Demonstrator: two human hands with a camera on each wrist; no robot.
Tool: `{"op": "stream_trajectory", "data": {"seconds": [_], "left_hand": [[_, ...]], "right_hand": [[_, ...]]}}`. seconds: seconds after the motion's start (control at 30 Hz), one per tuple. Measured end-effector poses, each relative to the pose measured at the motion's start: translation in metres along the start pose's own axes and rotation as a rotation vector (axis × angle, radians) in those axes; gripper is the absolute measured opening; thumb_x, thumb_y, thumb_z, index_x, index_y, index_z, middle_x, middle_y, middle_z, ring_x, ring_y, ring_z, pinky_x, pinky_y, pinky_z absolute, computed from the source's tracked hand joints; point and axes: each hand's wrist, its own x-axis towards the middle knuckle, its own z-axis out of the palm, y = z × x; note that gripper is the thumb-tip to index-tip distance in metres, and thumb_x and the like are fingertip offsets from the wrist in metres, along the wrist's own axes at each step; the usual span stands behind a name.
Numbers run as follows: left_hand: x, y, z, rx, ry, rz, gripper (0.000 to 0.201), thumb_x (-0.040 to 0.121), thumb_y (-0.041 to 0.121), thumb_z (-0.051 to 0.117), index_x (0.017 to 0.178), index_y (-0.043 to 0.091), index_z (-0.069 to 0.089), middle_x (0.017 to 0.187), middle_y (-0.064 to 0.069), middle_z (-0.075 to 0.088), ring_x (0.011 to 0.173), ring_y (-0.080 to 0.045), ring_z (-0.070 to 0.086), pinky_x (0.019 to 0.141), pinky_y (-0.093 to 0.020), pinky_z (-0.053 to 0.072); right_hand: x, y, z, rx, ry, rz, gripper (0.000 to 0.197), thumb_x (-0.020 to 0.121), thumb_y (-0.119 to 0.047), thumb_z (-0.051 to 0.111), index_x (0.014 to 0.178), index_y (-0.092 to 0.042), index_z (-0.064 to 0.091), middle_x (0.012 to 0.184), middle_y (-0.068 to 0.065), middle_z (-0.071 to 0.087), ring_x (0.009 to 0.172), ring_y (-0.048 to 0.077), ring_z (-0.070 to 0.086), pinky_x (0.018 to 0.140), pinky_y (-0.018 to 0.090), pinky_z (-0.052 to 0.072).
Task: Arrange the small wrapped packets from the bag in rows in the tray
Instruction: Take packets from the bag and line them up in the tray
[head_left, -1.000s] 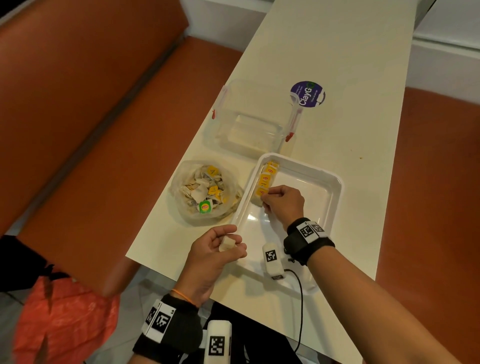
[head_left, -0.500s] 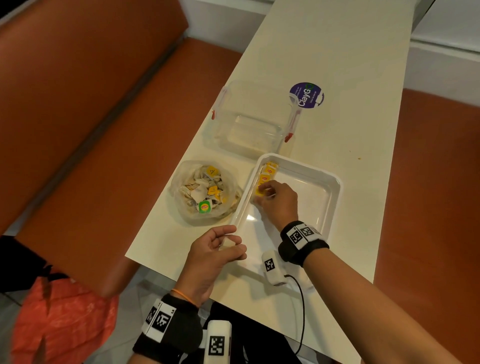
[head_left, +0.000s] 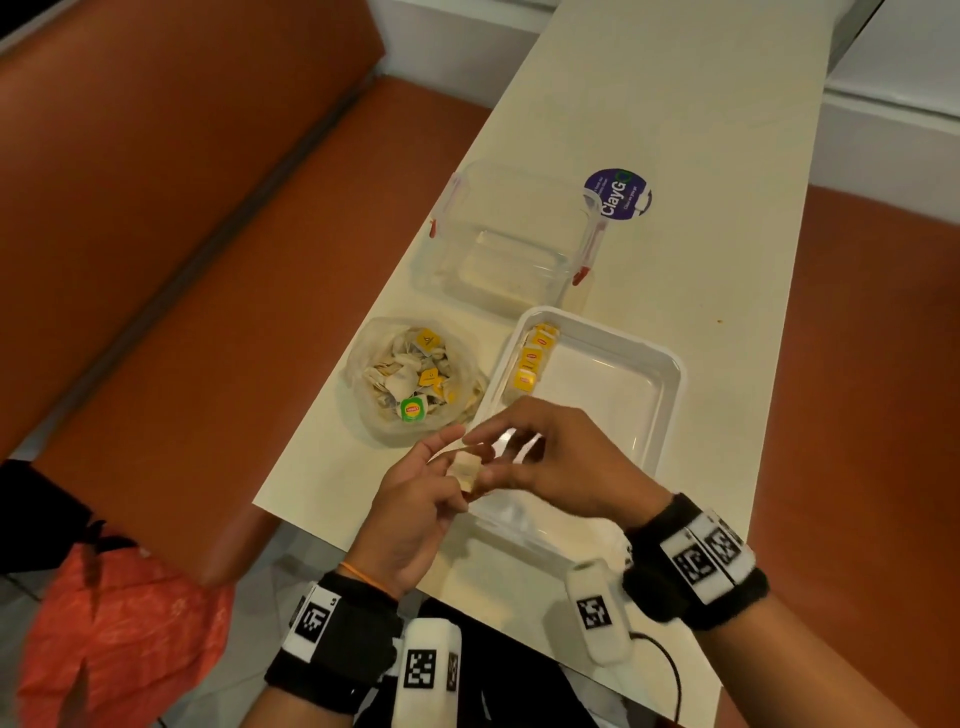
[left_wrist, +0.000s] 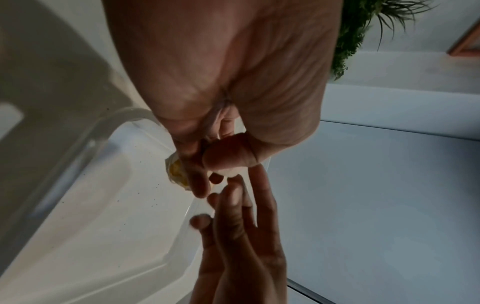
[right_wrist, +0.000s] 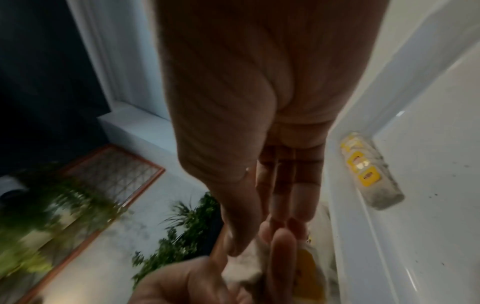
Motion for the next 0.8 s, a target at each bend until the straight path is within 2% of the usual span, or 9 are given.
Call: {"op": "stream_trajectory", "data": {"seconds": [0.03, 0.1, 0.17, 0.23, 0.3, 0.43, 0.6, 0.7, 0.8], "left_hand": [[-0.001, 0.001, 0.000, 0.020, -0.019, 0.000, 0.075, 0.076, -0.027, 0.039, 0.141, 0.009, 0.055, 0.124, -0.023, 0.073, 0.113, -0.036, 0.072, 0.100, -0.043, 0.050], [-0.001, 0.001, 0.000, 0.083, -0.056, 0.002, 0.076, 0.079, -0.028, 0.041, 0.141, 0.014, 0.056, 0.122, -0.020, 0.074, 0.105, -0.031, 0.074, 0.084, -0.034, 0.055], [-0.002, 0.001, 0.001, 0.157, -0.103, 0.006, 0.076, 0.080, -0.028, 0.044, 0.141, 0.017, 0.055, 0.121, -0.013, 0.076, 0.097, -0.021, 0.075, 0.070, -0.024, 0.056], [-0.005, 0.002, 0.005, 0.211, -0.148, 0.007, 0.080, 0.071, -0.019, 0.053, 0.142, 0.019, 0.054, 0.127, -0.006, 0.075, 0.107, -0.019, 0.074, 0.075, -0.024, 0.057], [-0.007, 0.002, 0.006, 0.243, -0.173, 0.005, 0.084, 0.066, -0.013, 0.057, 0.143, 0.020, 0.052, 0.132, -0.007, 0.073, 0.121, -0.026, 0.070, 0.090, -0.033, 0.058], [-0.006, 0.000, 0.004, 0.258, -0.165, 0.018, 0.080, 0.069, -0.009, 0.071, 0.141, 0.020, 0.053, 0.123, -0.016, 0.075, 0.119, -0.035, 0.070, 0.106, -0.045, 0.053], [-0.009, 0.000, 0.005, 0.241, -0.189, 0.016, 0.072, 0.080, -0.011, 0.082, 0.142, 0.014, 0.054, 0.120, -0.022, 0.075, 0.114, -0.040, 0.072, 0.108, -0.051, 0.052], [-0.011, 0.002, 0.006, 0.270, -0.173, 0.033, 0.067, 0.079, -0.007, 0.084, 0.137, 0.012, 0.058, 0.113, -0.023, 0.076, 0.110, -0.041, 0.073, 0.101, -0.049, 0.058], [-0.012, 0.002, 0.008, 0.291, -0.145, 0.086, 0.057, 0.081, 0.000, 0.085, 0.132, 0.013, 0.063, 0.107, -0.022, 0.077, 0.096, -0.041, 0.075, 0.090, -0.049, 0.062]], "right_hand": [[-0.006, -0.003, 0.001, -0.029, -0.026, -0.043, 0.038, 0.079, -0.029, 0.091, 0.113, -0.039, 0.077, 0.103, -0.013, 0.068, 0.087, 0.008, 0.067, 0.074, 0.016, 0.053], [-0.011, -0.003, 0.006, -0.157, -0.057, -0.092, 0.045, 0.079, -0.032, 0.090, 0.119, -0.042, 0.074, 0.102, -0.014, 0.061, 0.089, 0.008, 0.063, 0.076, 0.016, 0.050], [-0.010, -0.001, 0.010, -0.248, -0.058, -0.090, 0.043, 0.079, -0.036, 0.088, 0.118, -0.045, 0.073, 0.103, -0.016, 0.057, 0.087, 0.006, 0.060, 0.080, 0.022, 0.052], [-0.008, 0.000, 0.010, -0.228, -0.053, -0.054, 0.037, 0.079, -0.036, 0.089, 0.111, -0.043, 0.074, 0.105, -0.015, 0.058, 0.087, 0.005, 0.059, 0.079, 0.023, 0.053], [-0.008, 0.000, 0.008, -0.199, -0.071, -0.014, 0.027, 0.079, -0.033, 0.089, 0.101, -0.040, 0.075, 0.102, -0.015, 0.060, 0.086, 0.005, 0.060, 0.075, 0.020, 0.050], [-0.008, 0.002, 0.001, -0.150, -0.085, 0.041, 0.011, 0.084, -0.034, 0.085, 0.091, -0.033, 0.077, 0.099, -0.015, 0.068, 0.086, 0.005, 0.066, 0.077, 0.024, 0.054], [-0.007, 0.003, -0.007, 0.143, -0.025, 0.125, 0.012, 0.091, -0.026, 0.081, 0.098, -0.019, 0.075, 0.084, 0.002, 0.077, 0.076, 0.017, 0.073, 0.074, 0.036, 0.062], [-0.008, 0.005, -0.010, 0.282, 0.062, 0.157, 0.014, 0.092, -0.025, 0.080, 0.099, -0.014, 0.076, 0.084, 0.006, 0.077, 0.075, 0.020, 0.072, 0.068, 0.036, 0.060], [-0.010, 0.007, -0.013, 0.363, 0.113, 0.197, 0.017, 0.091, -0.027, 0.080, 0.100, -0.013, 0.076, 0.086, 0.007, 0.078, 0.074, 0.019, 0.070, 0.066, 0.035, 0.057]]}}
